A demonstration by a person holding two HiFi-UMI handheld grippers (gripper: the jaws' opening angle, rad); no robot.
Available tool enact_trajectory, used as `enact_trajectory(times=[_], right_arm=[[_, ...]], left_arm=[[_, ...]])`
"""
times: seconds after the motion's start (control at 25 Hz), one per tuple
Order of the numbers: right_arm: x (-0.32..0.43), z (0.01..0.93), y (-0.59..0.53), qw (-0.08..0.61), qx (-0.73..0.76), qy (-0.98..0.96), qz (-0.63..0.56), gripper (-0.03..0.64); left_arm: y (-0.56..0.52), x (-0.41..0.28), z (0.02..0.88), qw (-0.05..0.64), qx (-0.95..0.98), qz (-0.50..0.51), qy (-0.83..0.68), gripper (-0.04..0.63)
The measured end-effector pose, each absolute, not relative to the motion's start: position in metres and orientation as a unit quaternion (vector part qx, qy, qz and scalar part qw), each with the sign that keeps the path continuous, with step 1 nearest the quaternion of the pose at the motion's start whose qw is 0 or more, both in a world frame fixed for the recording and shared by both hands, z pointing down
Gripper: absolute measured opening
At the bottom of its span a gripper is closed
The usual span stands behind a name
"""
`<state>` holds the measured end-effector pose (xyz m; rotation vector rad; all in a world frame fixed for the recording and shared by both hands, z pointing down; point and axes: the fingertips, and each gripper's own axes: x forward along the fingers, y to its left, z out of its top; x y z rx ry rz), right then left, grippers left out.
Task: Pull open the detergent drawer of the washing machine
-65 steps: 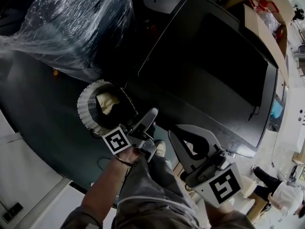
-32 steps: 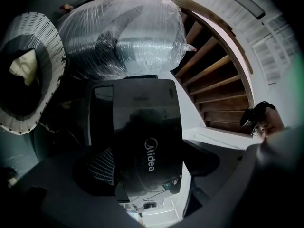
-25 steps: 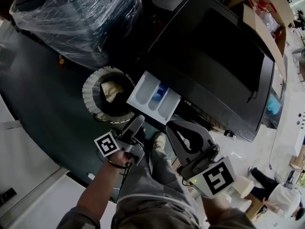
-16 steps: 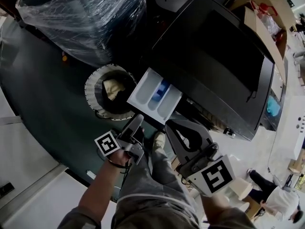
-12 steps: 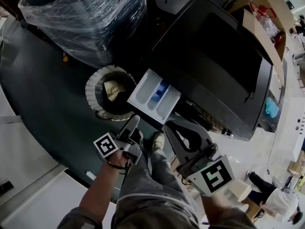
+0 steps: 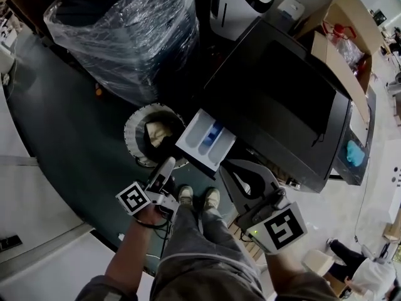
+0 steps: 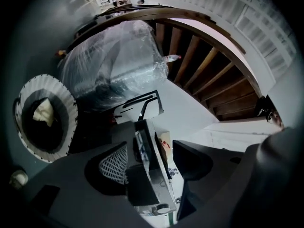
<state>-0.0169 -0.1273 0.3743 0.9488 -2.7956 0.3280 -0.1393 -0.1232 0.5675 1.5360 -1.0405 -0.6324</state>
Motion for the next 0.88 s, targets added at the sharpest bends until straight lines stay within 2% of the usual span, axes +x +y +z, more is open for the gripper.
enact_trajectory(times=[0.08, 0.2, 0.36, 0.88], right_arm=[[-0.015, 0.36, -0.129, 0.081, 0.319, -0.939, 0.1, 0.032], [-0.012, 0.338, -0.132, 0.077, 0.32, -0.941, 0.081, 0.032], [-0.006, 0.308, -0.134, 0.065, 0.325, -0.942, 0.054, 0.032], [0.027, 0.229, -0.124, 0.028, 0.357, -0.934, -0.003, 0.032]], left_arm=[[-0.127, -0.143, 0.552, 0.543, 0.662, -0.249, -0.453, 0.302], [-0.133, -0.151, 0.533, 0.528, 0.667, -0.205, -0.483, 0.227], [-0.15, -0.146, 0.481, 0.455, 0.727, -0.165, -0.487, 0.162], [-0.166, -0.127, 0.321, 0.218, 0.833, -0.073, -0.504, 0.067]])
